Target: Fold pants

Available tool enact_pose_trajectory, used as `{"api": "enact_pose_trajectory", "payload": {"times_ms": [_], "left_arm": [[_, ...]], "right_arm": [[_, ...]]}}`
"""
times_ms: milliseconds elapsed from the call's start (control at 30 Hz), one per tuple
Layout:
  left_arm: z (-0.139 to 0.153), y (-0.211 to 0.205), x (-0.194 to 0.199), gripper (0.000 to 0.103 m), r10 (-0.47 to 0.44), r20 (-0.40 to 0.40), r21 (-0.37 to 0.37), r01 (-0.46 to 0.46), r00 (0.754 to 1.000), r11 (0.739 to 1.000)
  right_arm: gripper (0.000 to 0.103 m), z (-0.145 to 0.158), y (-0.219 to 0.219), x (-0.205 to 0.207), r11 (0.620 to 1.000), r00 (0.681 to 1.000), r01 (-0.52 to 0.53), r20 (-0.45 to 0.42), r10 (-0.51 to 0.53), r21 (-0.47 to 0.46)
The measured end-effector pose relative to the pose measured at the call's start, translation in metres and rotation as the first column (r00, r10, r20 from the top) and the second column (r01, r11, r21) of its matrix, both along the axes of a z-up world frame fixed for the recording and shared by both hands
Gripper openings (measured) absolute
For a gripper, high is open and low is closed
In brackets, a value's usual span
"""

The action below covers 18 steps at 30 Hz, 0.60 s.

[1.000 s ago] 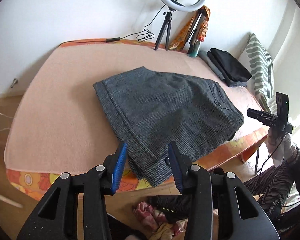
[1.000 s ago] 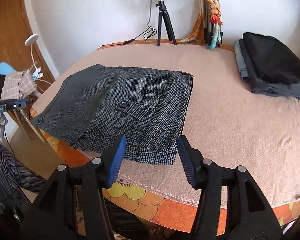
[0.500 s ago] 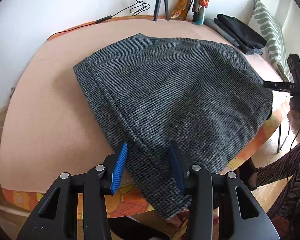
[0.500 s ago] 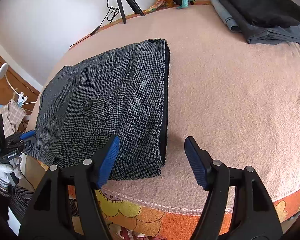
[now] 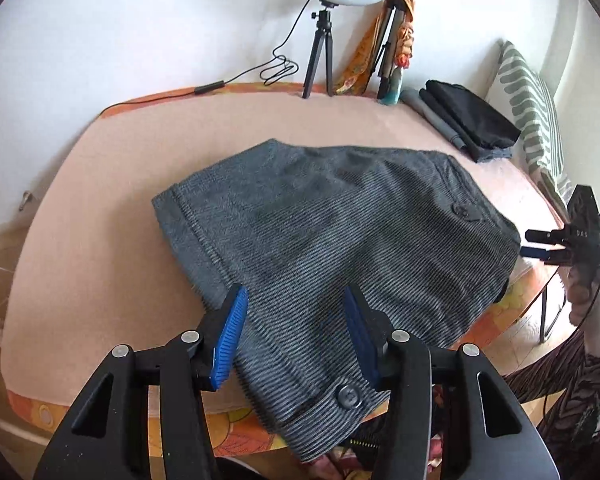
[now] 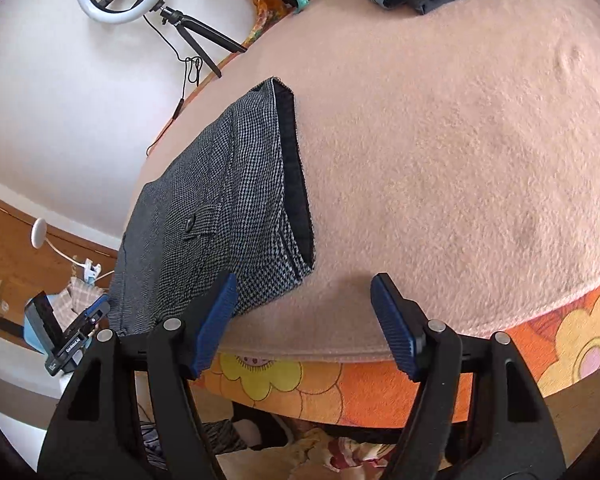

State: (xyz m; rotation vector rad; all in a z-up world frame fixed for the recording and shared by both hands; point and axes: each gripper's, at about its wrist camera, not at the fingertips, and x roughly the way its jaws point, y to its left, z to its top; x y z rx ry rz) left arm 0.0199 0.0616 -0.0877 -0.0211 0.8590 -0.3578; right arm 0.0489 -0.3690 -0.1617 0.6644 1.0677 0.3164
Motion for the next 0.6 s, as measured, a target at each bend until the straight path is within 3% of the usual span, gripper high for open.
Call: {"api": "enact_pose_trajectory", "payload": {"times_ms": [200, 400, 500, 600], "left_arm": [[0.014, -0.041, 0.027, 0.049, -0.044, 0.023, -0.036, 0.045, 0.999, 0.998], [0.007, -0.095, 0.078, 0.049, -0.044, 0.036, -0.047, 0.045, 0.998, 0.998], [-0.004, -0.116, 0.107, 0.049, -0.014, 0.022, -0.06, 0.015, 1.0, 0.998], [-0.018, -0.137, 0.127, 0.049, 0.012, 0.063, 0.07, -0.017, 0.998, 0.997]], "right_arm": [[0.072, -0.002, 0.026, -0.005, 0.999, 0.998, -0.024, 0.053, 0.022, 0.039], [0.073, -0.008, 0.049, 0.004, 0.992, 0.984, 0.084, 0.15, -0.098, 0.094], [0.073, -0.008, 0.061, 0.007, 0.989, 0.973, 0.127, 0.187, -0.138, 0.072], [0.047, -0.011, 0.066, 0.016, 0.986, 0.972, 0.148, 0.173, -0.159, 0.07]]}}
